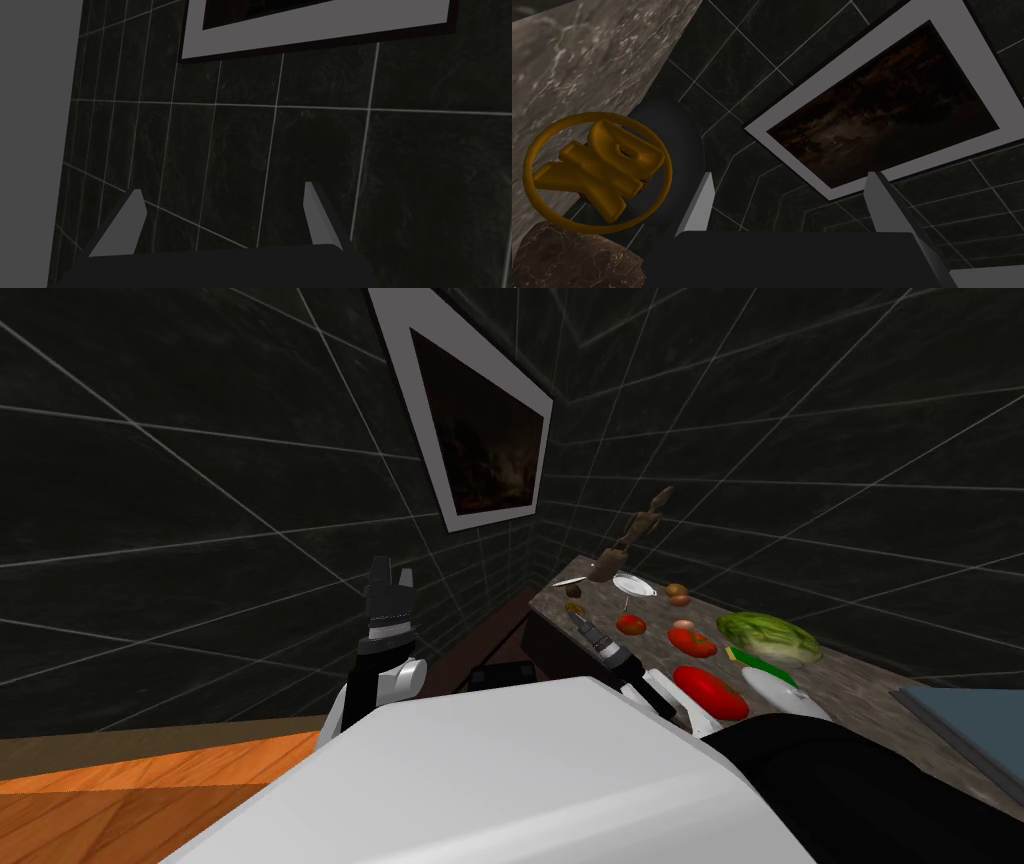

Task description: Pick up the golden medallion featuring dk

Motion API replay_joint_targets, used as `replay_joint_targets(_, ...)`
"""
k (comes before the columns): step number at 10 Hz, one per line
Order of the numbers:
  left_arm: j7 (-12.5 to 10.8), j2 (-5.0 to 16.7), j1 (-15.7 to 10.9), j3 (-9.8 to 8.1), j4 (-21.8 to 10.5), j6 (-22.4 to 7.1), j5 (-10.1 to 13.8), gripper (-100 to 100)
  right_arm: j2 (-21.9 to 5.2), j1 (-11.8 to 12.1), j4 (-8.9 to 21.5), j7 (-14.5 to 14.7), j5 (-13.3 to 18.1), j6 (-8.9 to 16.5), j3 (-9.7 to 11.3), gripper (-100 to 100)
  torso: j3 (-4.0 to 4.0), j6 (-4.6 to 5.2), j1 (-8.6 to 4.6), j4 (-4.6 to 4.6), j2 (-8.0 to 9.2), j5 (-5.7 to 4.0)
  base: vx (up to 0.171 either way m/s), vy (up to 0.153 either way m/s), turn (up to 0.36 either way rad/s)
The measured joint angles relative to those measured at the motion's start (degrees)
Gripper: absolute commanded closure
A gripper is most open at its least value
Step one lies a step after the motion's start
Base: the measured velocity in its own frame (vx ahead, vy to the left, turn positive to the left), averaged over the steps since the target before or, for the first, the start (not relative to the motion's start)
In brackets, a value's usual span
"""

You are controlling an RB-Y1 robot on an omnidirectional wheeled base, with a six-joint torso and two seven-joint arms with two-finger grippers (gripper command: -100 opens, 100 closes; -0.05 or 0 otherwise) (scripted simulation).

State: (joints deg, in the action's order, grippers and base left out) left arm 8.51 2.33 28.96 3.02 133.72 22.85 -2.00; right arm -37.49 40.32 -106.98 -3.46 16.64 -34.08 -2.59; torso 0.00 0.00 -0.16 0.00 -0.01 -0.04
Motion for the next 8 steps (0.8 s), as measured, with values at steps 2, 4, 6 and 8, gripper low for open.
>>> replay_joint_targets(2,0.0,0.0,0.0,0.00,0.0,0.0,0.0,0,-2.8,0.8,1.2,-0.3,0.7,0.0,0.0,-100,0.01,0.01,0.00,0.00,0.01,0.00,-0.019,-0.044,0.124)
replay_joint_targets(4,0.0,0.0,0.0,0.00,0.0,0.0,0.0,0,-6.1,1.4,3.4,-0.7,1.7,-0.2,0.2,-100,0.00,0.02,-0.01,0.00,0.00,-0.01,-0.015,-0.032,0.076)
replay_joint_targets(6,0.0,0.0,0.0,0.00,0.0,0.0,0.0,0,-9.0,1.3,5.7,-0.9,2.4,-0.5,0.6,-100,-0.01,0.02,0.07,0.00,-0.03,0.01,-0.013,-0.015,0.098)
replay_joint_targets(8,0.0,0.0,0.0,0.00,0.0,0.0,0.0,0,-12.0,1.8,6.6,-1.3,3.0,-0.2,0.9,-100,-0.01,0.03,0.10,0.00,-0.02,0.02,-0.013,-0.013,0.076)
